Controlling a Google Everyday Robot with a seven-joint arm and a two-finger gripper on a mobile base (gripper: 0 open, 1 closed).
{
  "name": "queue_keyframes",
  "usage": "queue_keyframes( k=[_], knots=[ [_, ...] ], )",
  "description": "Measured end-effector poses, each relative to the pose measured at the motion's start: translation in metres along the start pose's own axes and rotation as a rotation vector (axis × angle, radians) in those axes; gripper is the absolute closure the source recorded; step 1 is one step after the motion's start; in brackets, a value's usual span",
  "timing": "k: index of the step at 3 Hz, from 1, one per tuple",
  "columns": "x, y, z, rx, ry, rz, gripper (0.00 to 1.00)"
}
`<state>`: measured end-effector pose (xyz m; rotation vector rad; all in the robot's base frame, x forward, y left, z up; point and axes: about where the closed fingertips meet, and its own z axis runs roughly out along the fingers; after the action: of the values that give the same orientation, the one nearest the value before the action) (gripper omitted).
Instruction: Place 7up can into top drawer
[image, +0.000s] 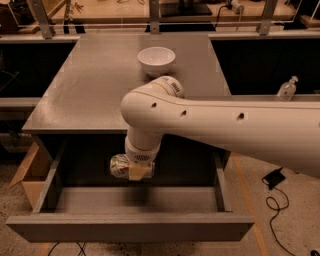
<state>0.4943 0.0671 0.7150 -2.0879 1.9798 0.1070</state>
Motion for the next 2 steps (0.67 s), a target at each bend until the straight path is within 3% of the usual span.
queue_keyframes(
  k=[2],
  knots=[
    [0.014, -0.003, 0.018, 0.004, -0.004, 0.011, 1.00]
  ],
)
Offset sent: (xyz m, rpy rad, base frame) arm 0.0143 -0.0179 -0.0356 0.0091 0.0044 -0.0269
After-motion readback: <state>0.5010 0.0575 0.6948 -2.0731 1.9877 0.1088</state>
